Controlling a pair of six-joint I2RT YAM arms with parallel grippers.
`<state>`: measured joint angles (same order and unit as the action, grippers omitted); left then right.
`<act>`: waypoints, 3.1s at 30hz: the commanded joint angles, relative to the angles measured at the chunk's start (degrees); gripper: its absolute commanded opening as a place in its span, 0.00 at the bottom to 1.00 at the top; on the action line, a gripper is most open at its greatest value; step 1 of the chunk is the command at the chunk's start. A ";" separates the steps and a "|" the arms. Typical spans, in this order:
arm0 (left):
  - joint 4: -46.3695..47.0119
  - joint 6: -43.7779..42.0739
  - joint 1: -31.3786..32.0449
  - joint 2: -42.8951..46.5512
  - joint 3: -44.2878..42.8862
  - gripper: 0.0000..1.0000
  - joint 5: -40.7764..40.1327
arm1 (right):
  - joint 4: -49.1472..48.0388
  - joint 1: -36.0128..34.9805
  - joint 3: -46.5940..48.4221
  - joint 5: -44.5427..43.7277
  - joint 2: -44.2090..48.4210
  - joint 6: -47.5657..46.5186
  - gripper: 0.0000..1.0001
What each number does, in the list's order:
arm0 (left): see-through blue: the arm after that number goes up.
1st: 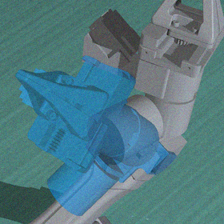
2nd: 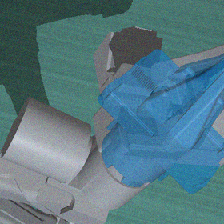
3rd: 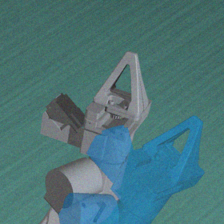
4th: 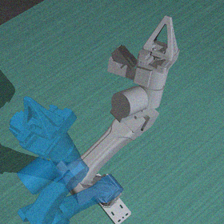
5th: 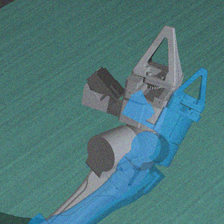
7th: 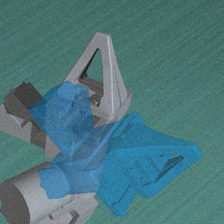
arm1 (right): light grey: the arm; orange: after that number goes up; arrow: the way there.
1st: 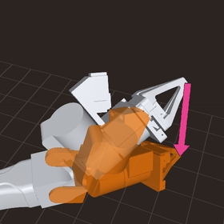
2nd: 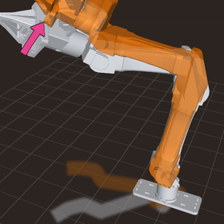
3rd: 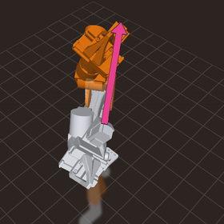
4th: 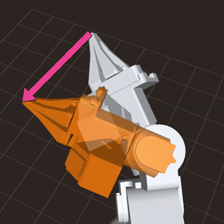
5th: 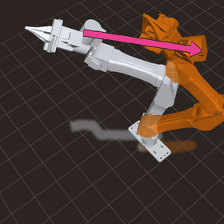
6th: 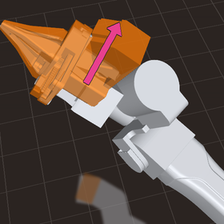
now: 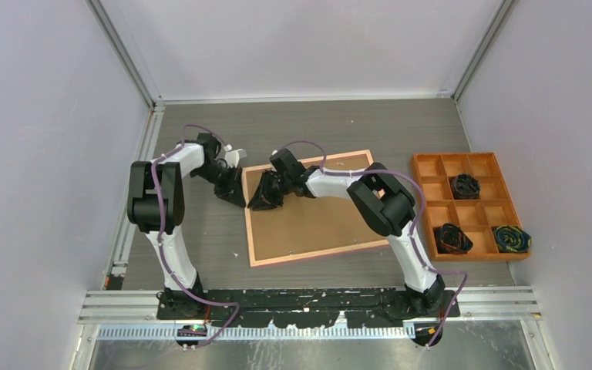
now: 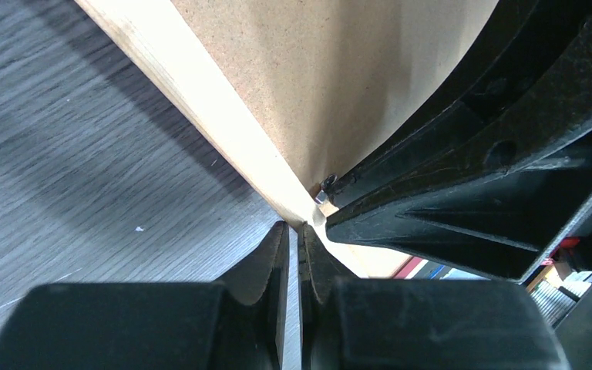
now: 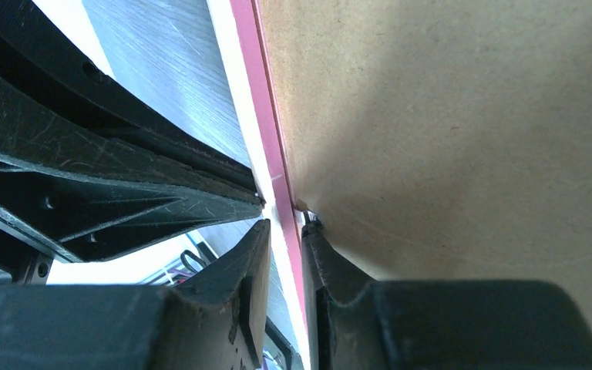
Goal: Put the photo into the frame
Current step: Install the photo frame at the center of the board, then adjust the photo frame at the center of the board.
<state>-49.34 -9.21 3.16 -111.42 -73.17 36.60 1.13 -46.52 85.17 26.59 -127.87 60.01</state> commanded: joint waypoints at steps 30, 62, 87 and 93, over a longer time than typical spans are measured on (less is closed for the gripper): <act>6.16 -17.37 5.42 10.74 12.22 0.10 -10.09 | 18.42 32.99 -21.84 -34.81 35.28 -12.42 0.96; -1.05 -19.37 37.99 14.89 10.03 0.50 -8.63 | 25.56 27.02 19.70 -20.99 1.59 -15.52 1.00; -0.33 -15.82 -1.76 -4.20 -10.88 0.41 -10.20 | 12.36 32.26 -48.54 -24.87 55.60 -1.70 1.00; 0.30 -19.42 2.37 -1.04 -3.59 0.41 -8.61 | 4.32 33.49 -46.69 -19.90 47.80 -0.41 1.00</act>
<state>-49.93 -25.91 2.42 -114.69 -81.34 26.68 14.90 -13.72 35.07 3.09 -75.90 57.49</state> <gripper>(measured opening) 0.409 0.997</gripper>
